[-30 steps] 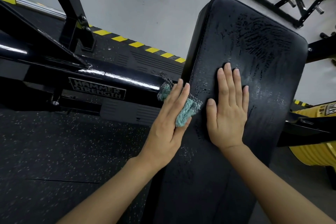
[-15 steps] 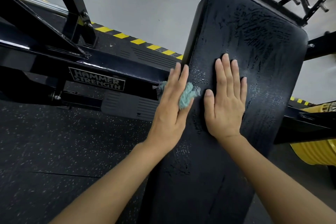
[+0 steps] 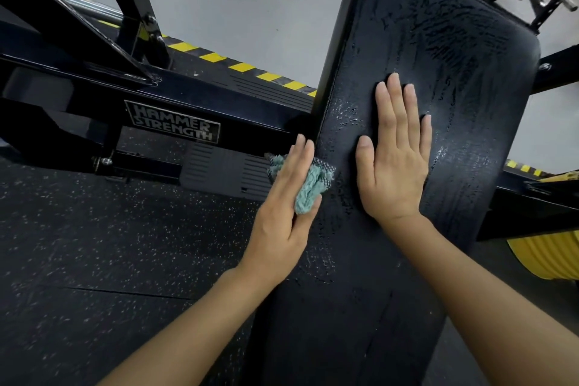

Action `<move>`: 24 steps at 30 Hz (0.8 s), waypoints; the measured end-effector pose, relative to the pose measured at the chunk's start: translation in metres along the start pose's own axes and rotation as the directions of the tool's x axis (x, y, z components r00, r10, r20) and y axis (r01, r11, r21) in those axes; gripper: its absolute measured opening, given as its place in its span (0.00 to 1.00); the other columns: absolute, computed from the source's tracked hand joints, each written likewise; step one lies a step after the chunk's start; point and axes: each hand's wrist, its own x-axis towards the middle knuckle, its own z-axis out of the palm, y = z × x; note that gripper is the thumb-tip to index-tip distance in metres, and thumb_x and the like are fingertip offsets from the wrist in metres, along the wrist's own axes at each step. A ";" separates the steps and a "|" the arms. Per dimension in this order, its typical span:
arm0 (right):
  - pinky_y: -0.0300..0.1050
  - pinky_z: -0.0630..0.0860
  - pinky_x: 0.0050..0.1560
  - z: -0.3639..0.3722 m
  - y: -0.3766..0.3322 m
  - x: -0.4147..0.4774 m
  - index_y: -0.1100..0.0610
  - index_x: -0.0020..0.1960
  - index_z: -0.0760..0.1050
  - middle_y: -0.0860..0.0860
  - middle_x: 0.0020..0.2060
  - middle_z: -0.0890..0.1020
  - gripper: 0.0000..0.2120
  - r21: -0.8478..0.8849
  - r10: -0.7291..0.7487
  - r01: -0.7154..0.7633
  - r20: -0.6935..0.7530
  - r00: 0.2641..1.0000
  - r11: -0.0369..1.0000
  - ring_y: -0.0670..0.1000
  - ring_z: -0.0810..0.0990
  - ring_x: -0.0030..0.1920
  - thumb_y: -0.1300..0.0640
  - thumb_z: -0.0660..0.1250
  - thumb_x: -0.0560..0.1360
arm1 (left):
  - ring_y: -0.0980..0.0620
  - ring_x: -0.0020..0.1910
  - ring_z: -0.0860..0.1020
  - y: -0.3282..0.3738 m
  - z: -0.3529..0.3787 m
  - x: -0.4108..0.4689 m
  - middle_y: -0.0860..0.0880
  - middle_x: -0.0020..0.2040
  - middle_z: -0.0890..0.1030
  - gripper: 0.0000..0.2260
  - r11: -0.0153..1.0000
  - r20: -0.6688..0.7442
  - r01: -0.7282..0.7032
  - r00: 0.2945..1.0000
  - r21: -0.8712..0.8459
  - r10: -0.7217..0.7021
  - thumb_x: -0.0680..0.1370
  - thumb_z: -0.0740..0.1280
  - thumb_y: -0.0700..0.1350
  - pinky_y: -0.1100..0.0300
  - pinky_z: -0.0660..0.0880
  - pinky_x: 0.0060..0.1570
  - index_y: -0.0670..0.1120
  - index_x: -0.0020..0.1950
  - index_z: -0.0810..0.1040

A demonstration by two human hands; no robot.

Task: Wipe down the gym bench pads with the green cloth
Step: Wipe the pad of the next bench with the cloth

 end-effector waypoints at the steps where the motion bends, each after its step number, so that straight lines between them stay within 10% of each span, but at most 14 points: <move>1: 0.58 0.48 0.77 0.000 0.000 0.000 0.54 0.79 0.54 0.50 0.79 0.57 0.28 0.001 0.001 -0.001 0.000 1.000 1.000 0.51 0.51 0.79 0.50 0.48 0.80 | 0.57 0.80 0.52 -0.002 0.000 -0.009 0.59 0.81 0.52 0.28 1.000 0.003 0.010 1.000 0.001 -0.010 0.83 0.58 0.47 0.62 0.53 0.77 0.51 0.80 0.51; 15: 0.58 0.49 0.77 0.000 0.000 0.001 0.55 0.79 0.55 0.50 0.78 0.57 0.28 -0.003 0.003 -0.003 -0.011 1.000 1.000 0.51 0.52 0.79 0.51 0.50 0.79 | 0.52 0.81 0.51 0.000 0.012 0.008 0.50 0.81 0.55 0.34 1.000 -0.086 -0.004 0.996 0.003 0.004 0.77 0.60 0.27 0.57 0.51 0.78 0.46 0.80 0.51; 24: 0.58 0.49 0.77 -0.001 0.001 0.001 0.55 0.79 0.54 0.50 0.79 0.57 0.28 -0.002 -0.002 0.002 0.005 1.000 1.000 0.51 0.51 0.79 0.50 0.49 0.80 | 0.52 0.81 0.52 0.016 0.005 0.074 0.47 0.81 0.55 0.28 0.997 -0.075 -0.069 0.995 -0.024 0.067 0.82 0.59 0.35 0.54 0.53 0.79 0.45 0.80 0.53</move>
